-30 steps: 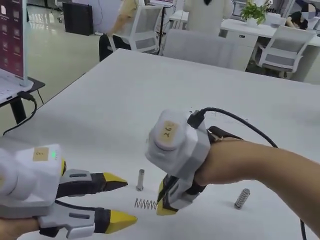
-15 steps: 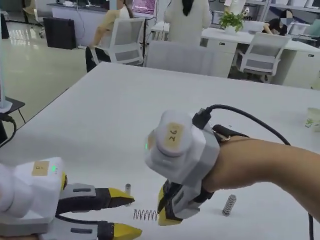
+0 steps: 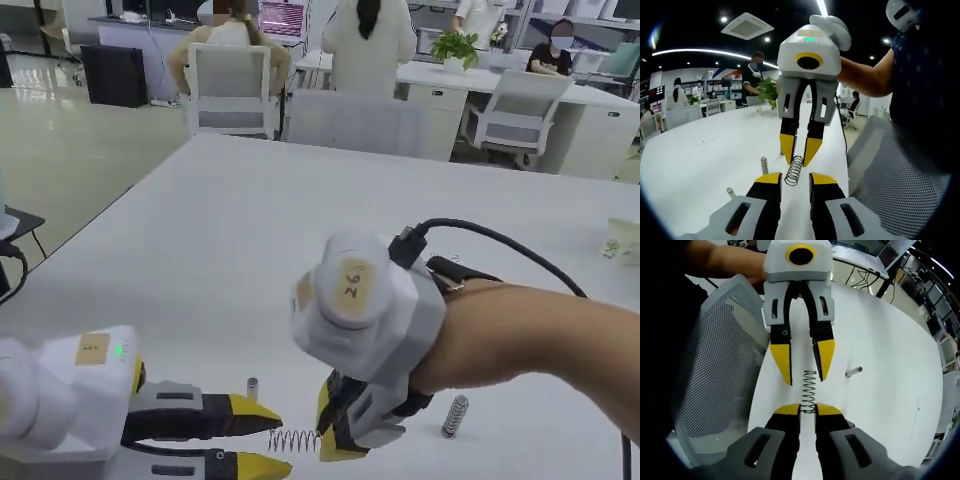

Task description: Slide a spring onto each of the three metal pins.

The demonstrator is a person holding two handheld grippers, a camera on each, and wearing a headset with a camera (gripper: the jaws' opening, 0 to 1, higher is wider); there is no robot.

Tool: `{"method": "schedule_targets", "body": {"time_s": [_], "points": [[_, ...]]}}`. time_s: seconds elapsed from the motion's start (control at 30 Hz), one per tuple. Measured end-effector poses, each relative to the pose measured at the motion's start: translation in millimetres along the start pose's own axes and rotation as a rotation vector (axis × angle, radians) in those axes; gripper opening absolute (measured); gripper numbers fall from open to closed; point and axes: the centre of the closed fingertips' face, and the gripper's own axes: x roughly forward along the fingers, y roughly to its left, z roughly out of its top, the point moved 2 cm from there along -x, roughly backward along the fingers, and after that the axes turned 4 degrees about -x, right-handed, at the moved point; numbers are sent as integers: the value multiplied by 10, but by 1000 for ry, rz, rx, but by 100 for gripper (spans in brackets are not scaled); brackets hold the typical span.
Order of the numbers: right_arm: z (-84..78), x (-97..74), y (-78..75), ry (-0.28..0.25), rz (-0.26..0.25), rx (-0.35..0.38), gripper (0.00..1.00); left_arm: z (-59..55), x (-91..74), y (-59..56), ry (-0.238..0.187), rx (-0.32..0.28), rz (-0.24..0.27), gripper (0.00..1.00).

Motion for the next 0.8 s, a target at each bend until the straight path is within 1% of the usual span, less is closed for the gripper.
{"method": "schedule_targets", "body": {"time_s": [0.17,0.4,0.8], "points": [[38,-3,28,-8,6,-11,8,0,-5,-25,5,6,-1,10],[49,-7,54,-8,9,-26,8,-4,-13,-39,14,21,0,4],[27,-44,49,-3,1,-30,8,-18,27,-42,7,45,-9,3]]}}
